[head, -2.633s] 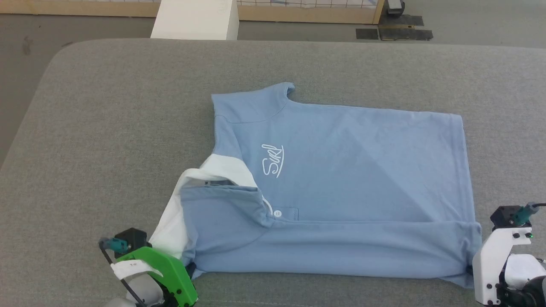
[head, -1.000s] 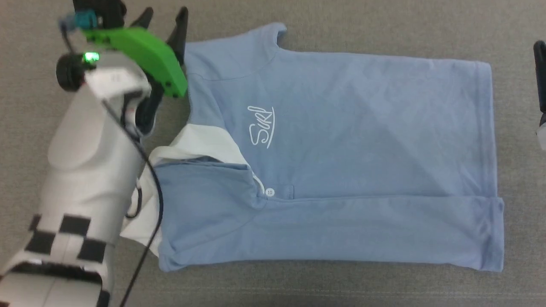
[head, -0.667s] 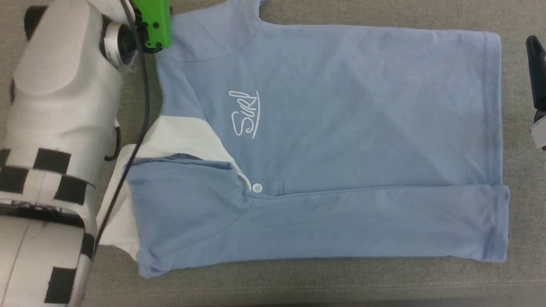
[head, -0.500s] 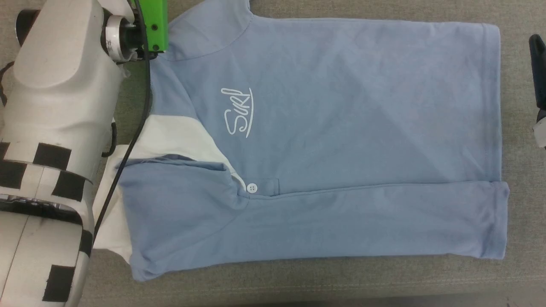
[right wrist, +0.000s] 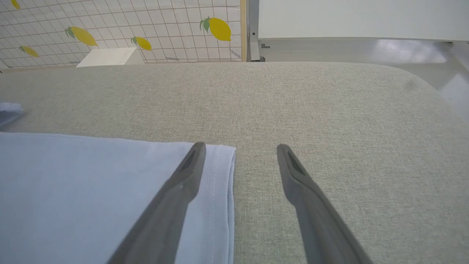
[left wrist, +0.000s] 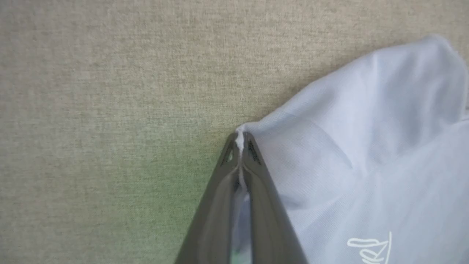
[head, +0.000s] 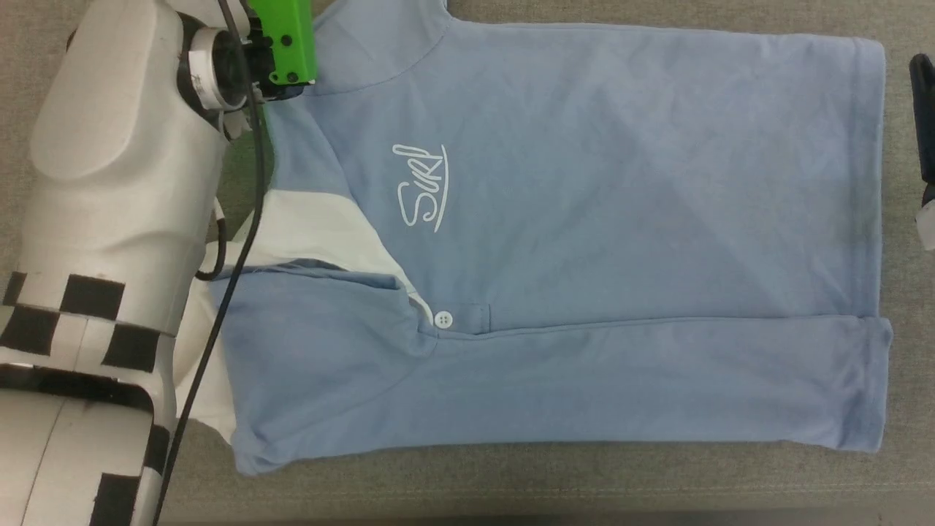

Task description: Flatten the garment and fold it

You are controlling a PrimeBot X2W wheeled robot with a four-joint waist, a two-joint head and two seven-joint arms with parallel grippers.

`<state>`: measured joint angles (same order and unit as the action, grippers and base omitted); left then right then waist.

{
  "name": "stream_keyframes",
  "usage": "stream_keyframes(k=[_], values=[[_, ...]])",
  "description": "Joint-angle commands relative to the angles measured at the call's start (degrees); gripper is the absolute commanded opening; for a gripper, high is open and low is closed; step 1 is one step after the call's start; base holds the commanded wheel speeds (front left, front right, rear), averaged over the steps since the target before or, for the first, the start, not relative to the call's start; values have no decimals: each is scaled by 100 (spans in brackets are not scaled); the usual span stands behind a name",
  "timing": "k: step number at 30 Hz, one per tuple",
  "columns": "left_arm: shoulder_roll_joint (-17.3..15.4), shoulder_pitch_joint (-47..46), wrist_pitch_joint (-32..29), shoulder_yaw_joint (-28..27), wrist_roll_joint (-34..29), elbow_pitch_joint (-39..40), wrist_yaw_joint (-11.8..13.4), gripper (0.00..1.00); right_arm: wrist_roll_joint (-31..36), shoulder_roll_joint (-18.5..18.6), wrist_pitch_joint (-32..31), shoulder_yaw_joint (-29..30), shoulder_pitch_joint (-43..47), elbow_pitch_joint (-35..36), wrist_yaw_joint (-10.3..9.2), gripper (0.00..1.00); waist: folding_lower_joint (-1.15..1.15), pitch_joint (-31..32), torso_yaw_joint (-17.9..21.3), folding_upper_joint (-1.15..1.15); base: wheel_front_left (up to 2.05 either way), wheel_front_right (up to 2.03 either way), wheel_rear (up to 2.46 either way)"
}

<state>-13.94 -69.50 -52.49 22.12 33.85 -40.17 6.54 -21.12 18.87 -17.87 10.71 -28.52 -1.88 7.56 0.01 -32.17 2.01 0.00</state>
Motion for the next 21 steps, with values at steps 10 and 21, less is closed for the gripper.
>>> stream_keyframes(k=[10, 21], values=[[21, 97, 395, -165, 167, 472, -90, 0, 358, 534, -890, -352, -535, -358, -8, 100, -1, 42, -118, 0, 0, 0, 0], [18, 136, 382, -156, 277, 1103, -143, 0, 398, 1040, -3595, -1318, -1879, -1049, -8, 100, -1, -258, -458, 0, 0, 0, 0]])
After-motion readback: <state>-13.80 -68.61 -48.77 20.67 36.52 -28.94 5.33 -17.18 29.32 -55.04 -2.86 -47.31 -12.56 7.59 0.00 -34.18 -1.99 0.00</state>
